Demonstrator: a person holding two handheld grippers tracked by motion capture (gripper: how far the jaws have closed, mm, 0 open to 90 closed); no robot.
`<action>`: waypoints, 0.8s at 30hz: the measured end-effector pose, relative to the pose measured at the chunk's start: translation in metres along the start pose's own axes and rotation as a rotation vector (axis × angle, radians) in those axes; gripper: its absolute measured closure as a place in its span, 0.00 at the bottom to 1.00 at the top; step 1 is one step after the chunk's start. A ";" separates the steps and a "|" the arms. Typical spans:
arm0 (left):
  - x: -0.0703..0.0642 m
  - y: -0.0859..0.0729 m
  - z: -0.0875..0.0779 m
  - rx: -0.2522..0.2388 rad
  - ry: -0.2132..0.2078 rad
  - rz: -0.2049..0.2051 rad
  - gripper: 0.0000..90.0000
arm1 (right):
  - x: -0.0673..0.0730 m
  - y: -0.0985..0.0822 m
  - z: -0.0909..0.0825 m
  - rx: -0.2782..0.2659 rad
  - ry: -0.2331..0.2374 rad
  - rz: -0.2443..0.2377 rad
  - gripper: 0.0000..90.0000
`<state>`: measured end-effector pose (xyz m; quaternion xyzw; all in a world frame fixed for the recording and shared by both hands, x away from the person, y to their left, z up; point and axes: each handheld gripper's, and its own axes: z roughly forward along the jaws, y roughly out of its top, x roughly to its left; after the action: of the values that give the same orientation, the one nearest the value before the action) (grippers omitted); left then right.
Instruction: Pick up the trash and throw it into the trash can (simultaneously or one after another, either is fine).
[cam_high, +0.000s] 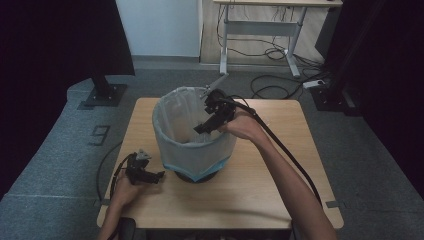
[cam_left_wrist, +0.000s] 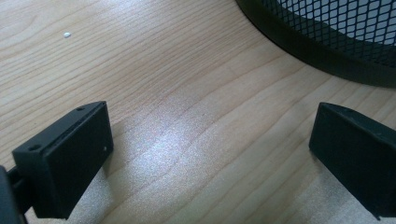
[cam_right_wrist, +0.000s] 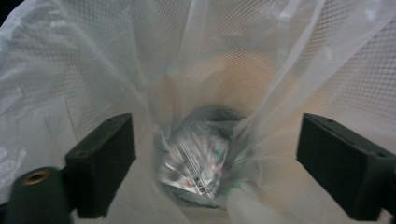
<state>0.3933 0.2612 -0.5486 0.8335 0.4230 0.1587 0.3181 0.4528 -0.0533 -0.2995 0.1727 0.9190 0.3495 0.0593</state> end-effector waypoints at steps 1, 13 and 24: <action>0.000 0.000 0.000 0.000 0.000 0.000 0.00 | 0.000 0.000 0.000 0.003 0.004 -0.002 0.06; 0.000 0.000 0.000 0.000 0.000 0.000 0.00 | 0.000 -0.001 -0.019 -0.057 -0.029 0.009 0.00; 0.000 0.000 0.000 0.000 -0.001 0.000 0.00 | -0.004 -0.006 -0.038 -0.073 -0.079 0.025 0.00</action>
<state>0.3935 0.2610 -0.5486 0.8337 0.4227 0.1584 0.3181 0.4459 -0.0828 -0.2752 0.1955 0.9003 0.3765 0.0972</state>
